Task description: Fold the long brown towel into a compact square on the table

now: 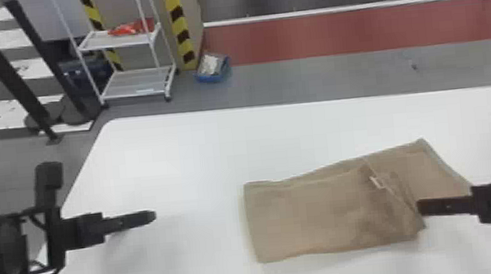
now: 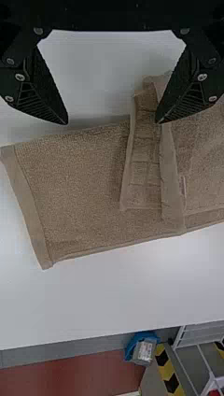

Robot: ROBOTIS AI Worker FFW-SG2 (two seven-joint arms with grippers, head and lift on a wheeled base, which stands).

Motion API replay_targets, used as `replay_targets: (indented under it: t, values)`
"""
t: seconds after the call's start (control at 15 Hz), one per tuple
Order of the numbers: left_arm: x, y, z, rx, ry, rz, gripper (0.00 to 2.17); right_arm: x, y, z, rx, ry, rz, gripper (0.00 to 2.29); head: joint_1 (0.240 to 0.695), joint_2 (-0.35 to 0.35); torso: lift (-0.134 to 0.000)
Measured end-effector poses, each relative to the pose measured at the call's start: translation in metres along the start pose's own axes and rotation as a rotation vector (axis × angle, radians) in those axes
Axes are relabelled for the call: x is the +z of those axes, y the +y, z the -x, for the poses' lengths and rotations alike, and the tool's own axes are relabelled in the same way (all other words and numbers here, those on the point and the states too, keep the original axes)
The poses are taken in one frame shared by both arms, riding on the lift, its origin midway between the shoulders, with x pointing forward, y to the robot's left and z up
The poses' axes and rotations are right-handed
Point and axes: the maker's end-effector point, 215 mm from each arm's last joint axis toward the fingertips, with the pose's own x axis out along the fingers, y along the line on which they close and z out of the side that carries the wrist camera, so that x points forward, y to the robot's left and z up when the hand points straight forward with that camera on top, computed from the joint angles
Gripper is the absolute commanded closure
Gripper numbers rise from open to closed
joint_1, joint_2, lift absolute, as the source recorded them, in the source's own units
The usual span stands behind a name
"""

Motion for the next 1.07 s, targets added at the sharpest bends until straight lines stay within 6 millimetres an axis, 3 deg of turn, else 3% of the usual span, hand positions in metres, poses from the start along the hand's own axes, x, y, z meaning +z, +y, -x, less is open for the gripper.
replay_targets:
  t: [0.33,0.53,0.73,0.8,1.0,1.07]
  values:
    - [-0.001,0.000,-0.001,-0.001,0.002,-0.002,0.07,0.003,-0.023,0.016,-0.032,-0.028,-0.024,0.29,0.695,0.051,-0.124]
    - [0.001,-0.002,-0.001,-0.005,0.001,-0.006,0.07,0.022,-0.002,0.020,0.019,-0.086,-0.027,0.29,0.695,0.070,-0.124]
    - [0.002,-0.001,0.002,-0.003,-0.003,-0.005,0.07,0.038,0.021,0.010,0.042,-0.117,-0.039,0.29,0.695,0.094,-0.124]
    - [0.001,0.000,0.002,-0.002,-0.003,-0.003,0.07,0.040,0.031,0.004,0.060,-0.111,-0.040,0.40,0.695,0.115,-0.124]
    - [0.001,0.000,0.003,-0.001,-0.004,-0.003,0.07,0.034,0.058,-0.018,0.102,-0.065,-0.022,0.43,0.695,0.151,-0.124]
    - [0.002,0.000,0.003,-0.002,-0.005,-0.004,0.07,0.031,0.063,-0.022,0.109,-0.052,-0.015,0.59,0.695,0.159,-0.124]
